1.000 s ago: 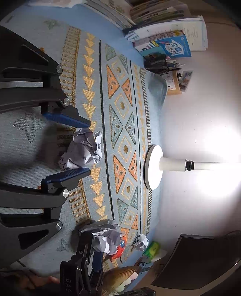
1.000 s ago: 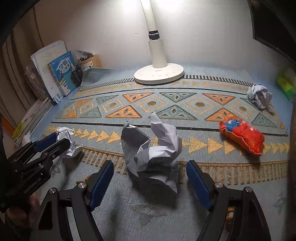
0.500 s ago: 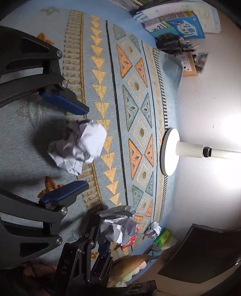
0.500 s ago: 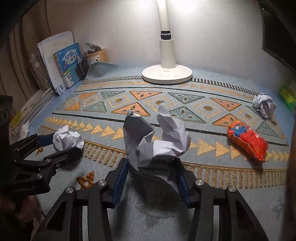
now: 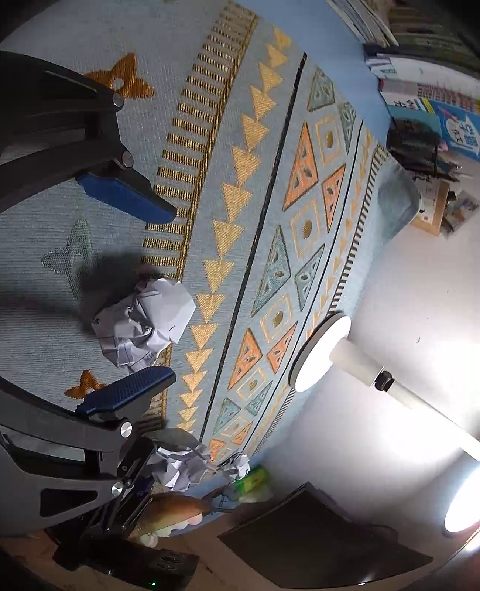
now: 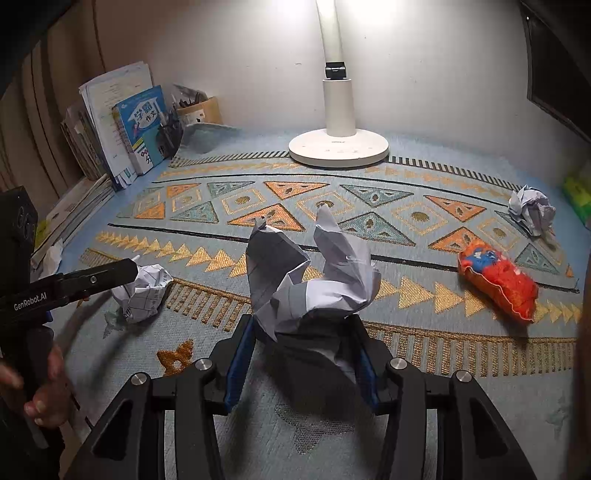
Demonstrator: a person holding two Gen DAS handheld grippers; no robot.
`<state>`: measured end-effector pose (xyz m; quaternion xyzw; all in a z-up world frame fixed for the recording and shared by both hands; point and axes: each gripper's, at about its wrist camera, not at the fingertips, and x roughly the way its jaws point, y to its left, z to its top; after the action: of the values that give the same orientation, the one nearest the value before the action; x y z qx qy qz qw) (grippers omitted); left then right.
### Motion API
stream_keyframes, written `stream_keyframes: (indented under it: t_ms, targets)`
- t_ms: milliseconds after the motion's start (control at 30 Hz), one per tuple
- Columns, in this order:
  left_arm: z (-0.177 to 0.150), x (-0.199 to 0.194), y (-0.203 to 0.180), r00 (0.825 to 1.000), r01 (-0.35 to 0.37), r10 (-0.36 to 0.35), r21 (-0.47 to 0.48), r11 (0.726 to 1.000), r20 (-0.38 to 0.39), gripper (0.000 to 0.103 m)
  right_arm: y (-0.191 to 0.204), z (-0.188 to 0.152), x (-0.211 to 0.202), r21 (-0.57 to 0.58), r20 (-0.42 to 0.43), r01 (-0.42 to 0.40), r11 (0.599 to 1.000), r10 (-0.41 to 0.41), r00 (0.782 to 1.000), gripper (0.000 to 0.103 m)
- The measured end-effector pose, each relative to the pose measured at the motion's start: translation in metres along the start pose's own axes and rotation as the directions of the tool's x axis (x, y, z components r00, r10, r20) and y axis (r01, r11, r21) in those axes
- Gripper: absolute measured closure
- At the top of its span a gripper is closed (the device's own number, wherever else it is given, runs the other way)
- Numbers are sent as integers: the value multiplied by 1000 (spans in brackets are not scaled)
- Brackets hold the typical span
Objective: Organize objects
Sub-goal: 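Carry both paper balls over the bowl and open both tools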
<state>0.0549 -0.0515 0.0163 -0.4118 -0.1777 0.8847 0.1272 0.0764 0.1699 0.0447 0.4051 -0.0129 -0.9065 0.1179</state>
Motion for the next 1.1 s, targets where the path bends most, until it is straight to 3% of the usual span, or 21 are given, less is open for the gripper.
stream_keyframes:
  t_ms: [67,200,367,467,533,700,867,1100]
  targets:
    - [0,3,-2,999,46,-45,14,999,-22,25,0,0,-1,0,5,-2,1000,2,1000,55]
    - [-3,3,-21,999,34,-32,118,992,-17,30,-1,0,0,2,0,-7,1000,7,1000,55]
    - [-11,12,-45,992,-111,121,262,959,-22,27,-2,0,1,3,3,3,1000,-3,1000,55]
    - [-12,15,-49,983,-175,183,298,939,0,29,-5,1,3,14,-8,7,1000,-7,1000,55]
    - [-14,16,-52,984,-169,179,319,933,-3,56,-5,0,1,13,5,8,1000,-8,1000,55]
    - [-19,9,-63,975,-221,214,363,905,61,61,-6,-2,-19,17,84,15,1000,-16,996,55]
    - [-24,-11,-89,984,-169,133,369,914,122,61,-24,-5,-47,90,114,-20,996,10,993,55]
    - [-19,-28,-181,988,-29,-45,467,884,147,61,-91,5,-157,181,222,141,973,-180,958,55]
